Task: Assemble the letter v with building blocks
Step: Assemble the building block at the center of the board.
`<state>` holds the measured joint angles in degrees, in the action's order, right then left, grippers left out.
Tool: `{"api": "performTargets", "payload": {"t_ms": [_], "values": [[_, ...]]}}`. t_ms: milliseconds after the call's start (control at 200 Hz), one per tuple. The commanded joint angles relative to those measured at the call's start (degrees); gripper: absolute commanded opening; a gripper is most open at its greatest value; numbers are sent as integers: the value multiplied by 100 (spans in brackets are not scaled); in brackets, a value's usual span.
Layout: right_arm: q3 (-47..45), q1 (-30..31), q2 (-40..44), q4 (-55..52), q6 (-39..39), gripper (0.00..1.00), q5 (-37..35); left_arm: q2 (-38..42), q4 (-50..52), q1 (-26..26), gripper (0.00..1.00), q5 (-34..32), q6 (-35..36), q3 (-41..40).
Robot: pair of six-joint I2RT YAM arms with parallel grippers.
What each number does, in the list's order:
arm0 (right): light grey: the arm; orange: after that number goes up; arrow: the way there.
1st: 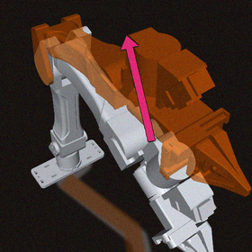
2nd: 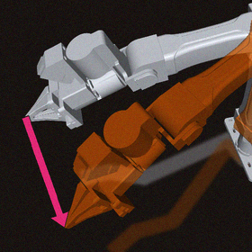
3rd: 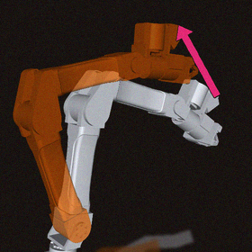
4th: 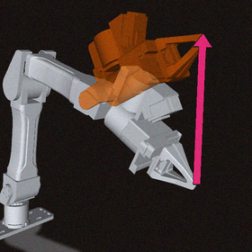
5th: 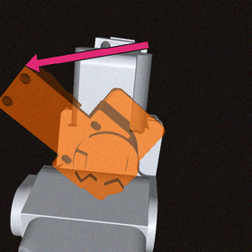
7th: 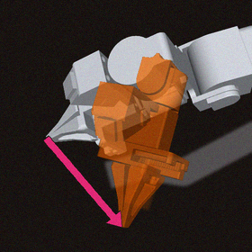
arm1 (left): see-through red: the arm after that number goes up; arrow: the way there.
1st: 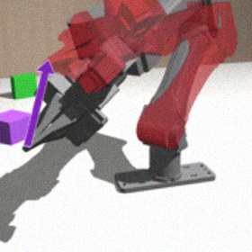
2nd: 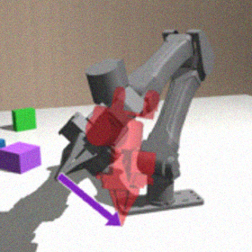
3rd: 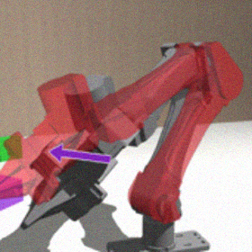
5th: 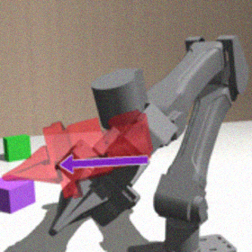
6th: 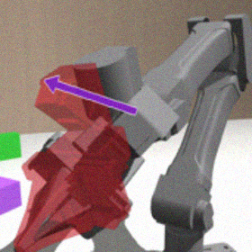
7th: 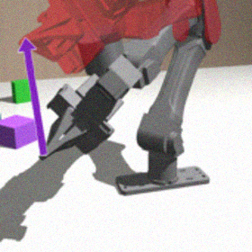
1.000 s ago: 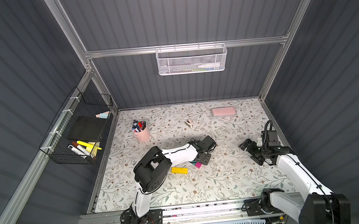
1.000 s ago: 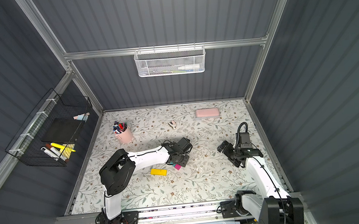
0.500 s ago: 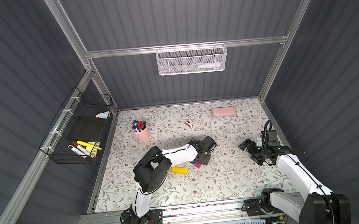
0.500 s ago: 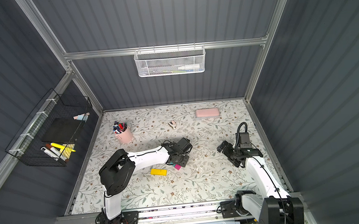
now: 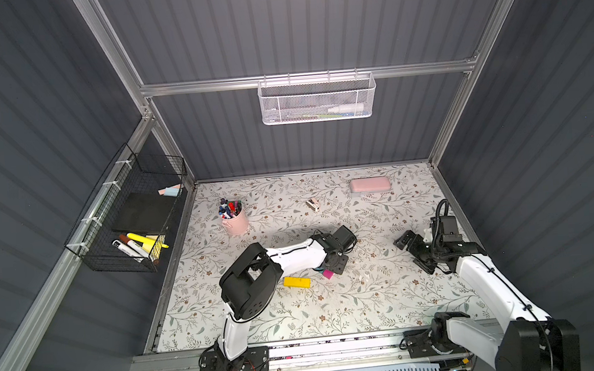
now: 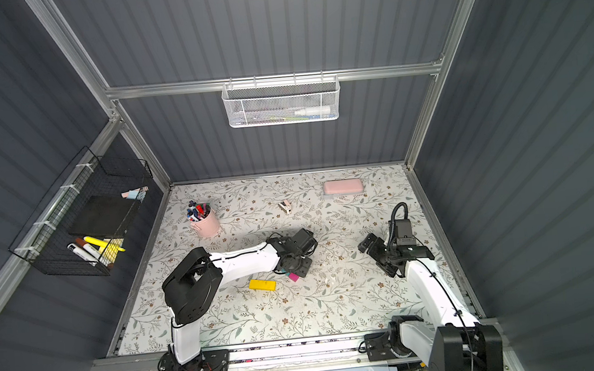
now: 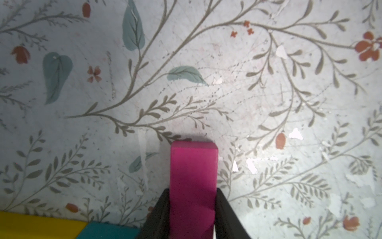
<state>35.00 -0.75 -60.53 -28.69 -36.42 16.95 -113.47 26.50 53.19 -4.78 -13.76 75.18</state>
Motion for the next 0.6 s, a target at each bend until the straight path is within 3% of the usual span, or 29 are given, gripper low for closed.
{"api": "performTargets", "payload": {"t_ms": [0, 595], "values": [[-22, 31, -20, -39, -49, 99, 36, -33, 507, -19, 36, -59, -22, -272], [31, 111, -99, 3, -75, 99, 10, -23, 527, -19, 36, -85, -13, -239]]}}
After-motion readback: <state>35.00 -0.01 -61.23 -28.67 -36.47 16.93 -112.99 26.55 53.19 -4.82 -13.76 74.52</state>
